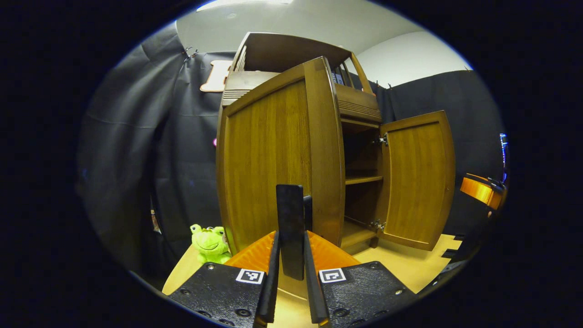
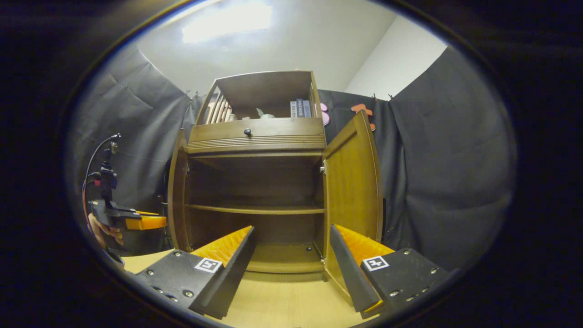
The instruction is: Open the right door of the double-door shoe cabinet with the right hand, and open the left door with the left hand.
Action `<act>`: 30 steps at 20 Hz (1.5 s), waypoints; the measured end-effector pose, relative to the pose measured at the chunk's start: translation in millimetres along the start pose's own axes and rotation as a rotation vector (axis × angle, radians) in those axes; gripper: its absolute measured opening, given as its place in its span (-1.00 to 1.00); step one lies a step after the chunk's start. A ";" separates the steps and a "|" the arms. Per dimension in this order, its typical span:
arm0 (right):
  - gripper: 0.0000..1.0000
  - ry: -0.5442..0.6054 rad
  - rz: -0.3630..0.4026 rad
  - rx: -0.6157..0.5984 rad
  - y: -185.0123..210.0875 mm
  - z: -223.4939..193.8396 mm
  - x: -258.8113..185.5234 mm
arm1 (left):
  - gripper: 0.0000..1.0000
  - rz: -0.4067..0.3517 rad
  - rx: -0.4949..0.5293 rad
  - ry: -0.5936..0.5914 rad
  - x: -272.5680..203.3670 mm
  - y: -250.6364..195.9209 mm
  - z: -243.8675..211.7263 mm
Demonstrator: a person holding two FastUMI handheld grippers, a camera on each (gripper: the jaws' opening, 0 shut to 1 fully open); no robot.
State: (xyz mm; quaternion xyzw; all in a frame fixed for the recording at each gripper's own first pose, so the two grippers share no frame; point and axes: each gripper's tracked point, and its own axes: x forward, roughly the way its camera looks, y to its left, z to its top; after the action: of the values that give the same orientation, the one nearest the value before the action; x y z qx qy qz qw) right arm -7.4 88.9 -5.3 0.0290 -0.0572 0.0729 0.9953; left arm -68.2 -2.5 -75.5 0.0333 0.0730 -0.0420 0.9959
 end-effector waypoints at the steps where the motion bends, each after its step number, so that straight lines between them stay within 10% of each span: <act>1: 0.93 0.001 0.003 0.002 1.1 -0.2 -0.1 | -0.41 0.014 0.001 -0.002 -1.9 4.0 3.8; 13: 0.94 0.030 0.039 -0.010 22.0 -10.8 7.2 | -0.54 0.268 0.032 0.033 -32.9 87.4 6.9; 23: 0.92 0.051 0.071 -0.033 47.5 -14.0 20.8 | 0.31 0.366 -0.095 0.027 -78.3 158.9 13.5; 30: 0.93 0.072 0.066 -0.008 47.3 -21.4 28.7 | 0.87 0.438 -0.002 -0.048 -103.3 154.6 55.8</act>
State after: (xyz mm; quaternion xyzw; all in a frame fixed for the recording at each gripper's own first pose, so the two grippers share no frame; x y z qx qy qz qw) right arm 16.2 141.1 -20.8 0.0203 -0.0226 0.1067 0.9938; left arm -148.4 155.3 4.1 0.0463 0.0402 0.1745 0.9827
